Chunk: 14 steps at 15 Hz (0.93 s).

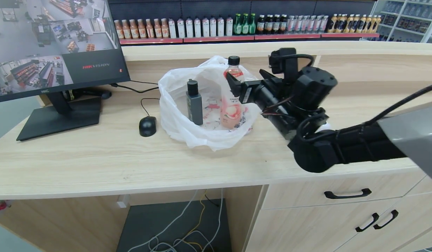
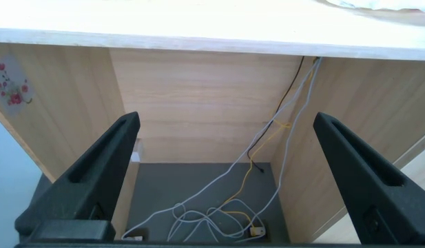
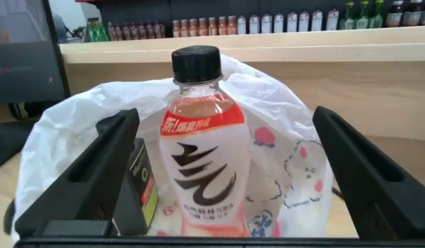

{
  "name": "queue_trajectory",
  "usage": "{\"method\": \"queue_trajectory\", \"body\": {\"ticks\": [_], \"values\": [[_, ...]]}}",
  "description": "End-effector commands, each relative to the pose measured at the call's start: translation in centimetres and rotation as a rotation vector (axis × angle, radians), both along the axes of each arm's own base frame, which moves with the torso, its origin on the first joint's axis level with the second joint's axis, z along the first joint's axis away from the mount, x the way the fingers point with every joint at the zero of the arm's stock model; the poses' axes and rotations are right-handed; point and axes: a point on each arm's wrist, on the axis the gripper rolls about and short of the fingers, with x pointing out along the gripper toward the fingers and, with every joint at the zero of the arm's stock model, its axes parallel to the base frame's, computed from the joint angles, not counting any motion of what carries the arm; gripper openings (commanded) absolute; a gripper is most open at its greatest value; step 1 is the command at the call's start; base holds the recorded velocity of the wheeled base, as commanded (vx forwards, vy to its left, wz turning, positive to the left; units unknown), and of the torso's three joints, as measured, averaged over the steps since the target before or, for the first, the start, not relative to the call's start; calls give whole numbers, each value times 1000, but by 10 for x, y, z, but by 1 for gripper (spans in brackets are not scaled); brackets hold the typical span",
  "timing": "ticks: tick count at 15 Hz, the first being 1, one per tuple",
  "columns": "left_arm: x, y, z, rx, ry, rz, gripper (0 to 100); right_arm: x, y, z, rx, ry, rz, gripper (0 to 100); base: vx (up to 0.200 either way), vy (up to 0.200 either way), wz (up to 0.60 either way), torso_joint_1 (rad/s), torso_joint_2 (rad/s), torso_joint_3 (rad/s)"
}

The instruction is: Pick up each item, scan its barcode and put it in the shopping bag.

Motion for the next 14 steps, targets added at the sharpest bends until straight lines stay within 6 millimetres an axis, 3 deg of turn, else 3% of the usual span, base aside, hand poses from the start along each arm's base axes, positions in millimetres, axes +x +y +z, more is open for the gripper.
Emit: {"method": "queue_trajectory", "body": {"ticks": [1, 2, 3, 4, 5, 14], "values": [[0, 0, 0, 0, -1, 0, 100, -73, -47, 34, 61, -83, 7, 100, 0, 0, 0, 0, 0, 0], [0, 0, 0, 0, -1, 0, 100, -115, -73, 31, 69, -55, 61, 100, 0, 0, 0, 0, 0, 0], [0, 0, 0, 0, -1, 0, 100, -131, -84, 26, 60, -35, 58, 100, 0, 0, 0, 0, 0, 0], [0, 0, 0, 0, -1, 0, 100, -166, -108, 15, 40, -4, 53, 100, 0, 0, 0, 0, 0, 0], [0, 0, 0, 0, -1, 0, 100, -187, -122, 6, 37, 13, 47, 100, 0, 0, 0, 0, 0, 0], [0, 0, 0, 0, -1, 0, 100, -291, -185, -56, 40, 65, 64, 100, 0, 0, 0, 0, 0, 0]]}}
